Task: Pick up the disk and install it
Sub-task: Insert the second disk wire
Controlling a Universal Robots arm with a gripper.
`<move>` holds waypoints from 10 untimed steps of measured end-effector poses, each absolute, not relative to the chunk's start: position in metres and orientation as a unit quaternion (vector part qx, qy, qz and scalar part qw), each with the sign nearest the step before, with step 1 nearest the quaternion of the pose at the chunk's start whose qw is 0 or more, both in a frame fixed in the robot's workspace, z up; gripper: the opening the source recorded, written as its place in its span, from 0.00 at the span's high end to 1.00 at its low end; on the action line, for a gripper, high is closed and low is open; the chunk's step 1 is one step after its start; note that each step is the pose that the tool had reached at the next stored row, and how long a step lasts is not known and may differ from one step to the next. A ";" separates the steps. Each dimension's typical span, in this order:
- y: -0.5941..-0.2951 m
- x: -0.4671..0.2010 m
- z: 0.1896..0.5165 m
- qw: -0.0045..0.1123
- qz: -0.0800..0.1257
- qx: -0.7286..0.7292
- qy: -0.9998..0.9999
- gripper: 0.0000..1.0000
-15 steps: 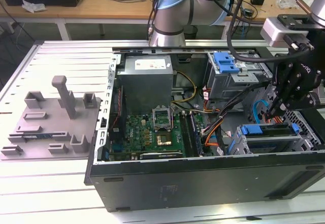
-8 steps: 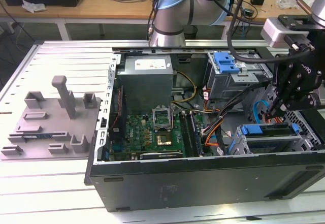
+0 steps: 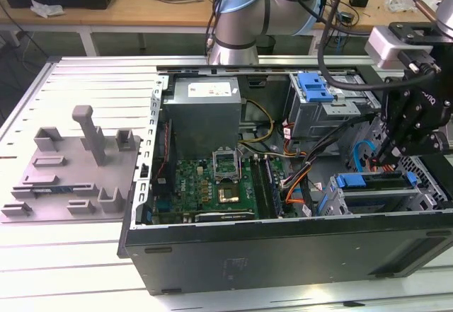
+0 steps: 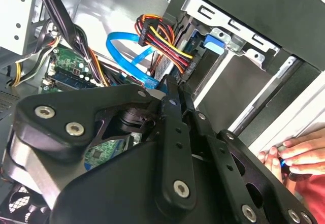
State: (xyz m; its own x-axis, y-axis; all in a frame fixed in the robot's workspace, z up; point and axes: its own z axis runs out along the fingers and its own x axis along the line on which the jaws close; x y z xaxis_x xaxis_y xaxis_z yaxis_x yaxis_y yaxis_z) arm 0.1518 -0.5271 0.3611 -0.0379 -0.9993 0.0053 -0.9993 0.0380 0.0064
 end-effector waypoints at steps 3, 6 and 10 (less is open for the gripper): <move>-0.529 0.152 0.361 0.004 0.000 0.696 -0.718 0.84; -0.530 0.152 0.361 0.004 0.000 0.702 -0.712 0.84; -0.531 0.152 0.361 0.004 0.000 0.710 -0.704 0.84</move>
